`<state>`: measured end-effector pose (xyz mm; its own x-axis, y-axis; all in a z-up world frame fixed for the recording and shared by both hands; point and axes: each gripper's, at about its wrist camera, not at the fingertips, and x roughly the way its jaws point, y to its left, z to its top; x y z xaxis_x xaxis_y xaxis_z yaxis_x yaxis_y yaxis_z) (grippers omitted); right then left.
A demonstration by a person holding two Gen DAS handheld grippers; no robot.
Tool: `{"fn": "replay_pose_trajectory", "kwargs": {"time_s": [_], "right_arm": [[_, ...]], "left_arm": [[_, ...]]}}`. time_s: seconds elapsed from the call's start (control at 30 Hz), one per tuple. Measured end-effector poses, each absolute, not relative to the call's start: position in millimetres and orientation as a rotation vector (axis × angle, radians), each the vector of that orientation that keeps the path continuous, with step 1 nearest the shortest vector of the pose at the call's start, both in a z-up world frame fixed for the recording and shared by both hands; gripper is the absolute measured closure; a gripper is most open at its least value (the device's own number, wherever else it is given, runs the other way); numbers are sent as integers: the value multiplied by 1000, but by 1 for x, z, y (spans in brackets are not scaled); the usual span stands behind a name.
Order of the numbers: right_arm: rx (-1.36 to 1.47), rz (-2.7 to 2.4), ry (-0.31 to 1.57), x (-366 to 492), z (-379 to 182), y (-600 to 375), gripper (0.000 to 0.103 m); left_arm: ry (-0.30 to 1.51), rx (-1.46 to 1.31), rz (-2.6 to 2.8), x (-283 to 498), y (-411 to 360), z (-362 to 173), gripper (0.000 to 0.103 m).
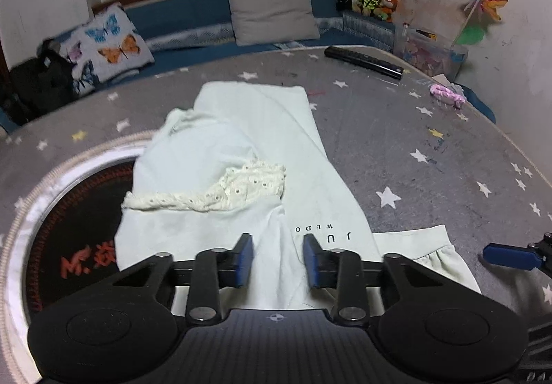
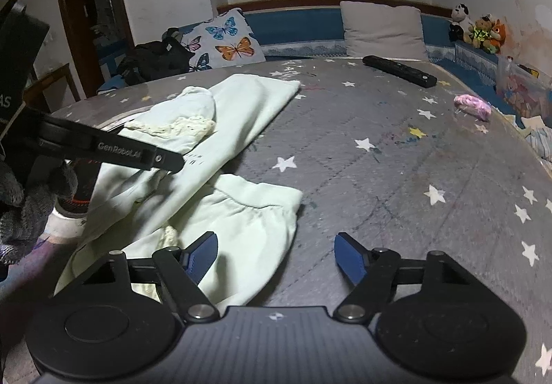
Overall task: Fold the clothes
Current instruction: 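Grasp the shirt fabric with the left gripper while the right gripper grasps another edge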
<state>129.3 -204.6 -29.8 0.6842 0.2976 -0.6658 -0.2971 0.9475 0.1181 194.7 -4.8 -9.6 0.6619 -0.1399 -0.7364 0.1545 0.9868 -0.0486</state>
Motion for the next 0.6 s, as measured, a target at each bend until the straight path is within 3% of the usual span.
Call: {"fn": "replay_pose_trajectory", "kwargs": {"time_s": [0.07,0.17,0.3,0.5,0.57,0.6], "right_arm": [[7,336,754,134,-32,-206,32],[8,340,756,139,-33,-205,37],[-1,344,750,144,-34,-200,47],[2,339,740,150,-36,-195,73],[12,333,736,150,-36,-195,87],[19,330,736,150,-36,-196,87]], "left_arm": [[826,18,-172,194,-3,-9,91],[813,4,-170,190,3,-6,98],[769,-12,-133,176,16,6,100],[697,-57,-35,138,50,28,100],[682,-81,8,123,64,33,100],[676,-94,29,116,72,35,100]]}}
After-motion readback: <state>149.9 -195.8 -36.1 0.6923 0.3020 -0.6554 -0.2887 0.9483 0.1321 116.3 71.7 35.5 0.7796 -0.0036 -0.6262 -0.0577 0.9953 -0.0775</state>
